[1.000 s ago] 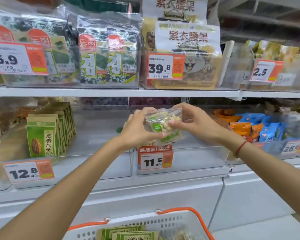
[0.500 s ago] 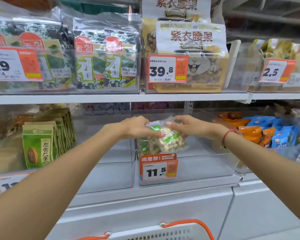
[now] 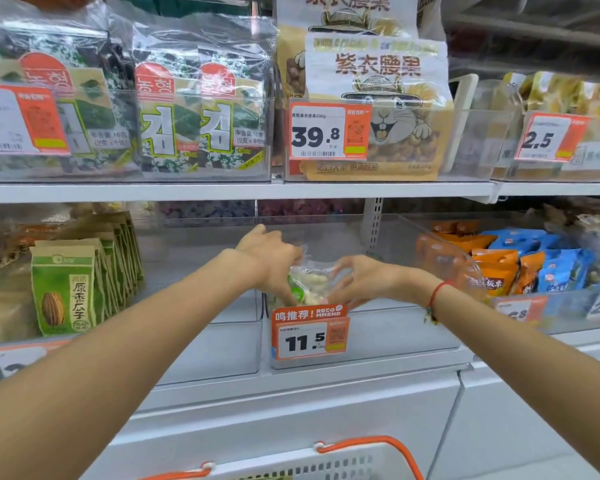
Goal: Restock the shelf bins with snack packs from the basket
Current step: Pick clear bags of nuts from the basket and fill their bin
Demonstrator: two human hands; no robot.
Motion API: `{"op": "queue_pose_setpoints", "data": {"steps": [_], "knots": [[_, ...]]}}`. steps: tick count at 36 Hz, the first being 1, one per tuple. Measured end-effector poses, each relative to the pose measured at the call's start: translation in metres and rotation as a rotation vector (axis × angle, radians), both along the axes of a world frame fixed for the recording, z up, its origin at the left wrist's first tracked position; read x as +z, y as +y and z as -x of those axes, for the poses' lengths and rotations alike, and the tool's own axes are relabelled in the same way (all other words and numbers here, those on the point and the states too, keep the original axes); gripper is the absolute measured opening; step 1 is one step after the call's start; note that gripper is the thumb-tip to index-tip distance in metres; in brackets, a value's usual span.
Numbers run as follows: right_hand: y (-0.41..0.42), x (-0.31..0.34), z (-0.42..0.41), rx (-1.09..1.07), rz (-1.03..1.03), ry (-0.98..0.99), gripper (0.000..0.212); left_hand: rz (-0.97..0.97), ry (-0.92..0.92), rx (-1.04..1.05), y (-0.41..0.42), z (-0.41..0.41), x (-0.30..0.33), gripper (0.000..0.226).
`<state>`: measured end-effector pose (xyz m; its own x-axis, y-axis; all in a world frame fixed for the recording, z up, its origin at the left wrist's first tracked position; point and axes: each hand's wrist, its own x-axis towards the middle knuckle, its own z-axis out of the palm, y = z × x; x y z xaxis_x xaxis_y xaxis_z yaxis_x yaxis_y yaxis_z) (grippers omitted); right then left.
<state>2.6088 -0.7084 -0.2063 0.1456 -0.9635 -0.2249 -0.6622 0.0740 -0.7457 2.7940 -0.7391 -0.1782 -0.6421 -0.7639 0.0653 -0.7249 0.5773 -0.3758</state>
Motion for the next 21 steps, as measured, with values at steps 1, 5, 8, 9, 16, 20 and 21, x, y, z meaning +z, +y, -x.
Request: {"op": "queue_pose_setpoints", "data": {"steps": [1, 5, 8, 9, 16, 20, 21], "knots": [[0.001, -0.001, -0.003, 0.010, -0.025, 0.043, 0.052, 0.001, -0.032, -0.023, 0.001, 0.000, 0.000, 0.063], [0.002, 0.011, 0.001, 0.051, -0.074, -0.013, 0.070, -0.040, -0.101, -0.043, 0.003, -0.005, 0.002, 0.045], [0.002, 0.018, 0.002, 0.098, 0.036, 0.044, 0.062, -0.054, -0.130, -0.065, 0.000, -0.010, 0.002, 0.046], [0.002, 0.018, -0.001, 0.111, 0.052, 0.068, 0.054, -0.066, -0.132, -0.074, 0.000, -0.011, 0.002, 0.047], [-0.008, 0.003, -0.016, 0.099, 0.213, 0.110, 0.018, -0.158, 0.001, -0.097, 0.003, -0.019, 0.004, 0.048], [-0.012, 0.004, -0.009, 0.115, 0.217, 0.052, 0.019, -0.148, 0.132, -0.139, 0.003, -0.029, 0.003, 0.039], [-0.013, 0.005, -0.009, 0.118, 0.217, 0.058, 0.021, -0.137, 0.141, -0.156, 0.003, -0.028, 0.002, 0.036]]}}
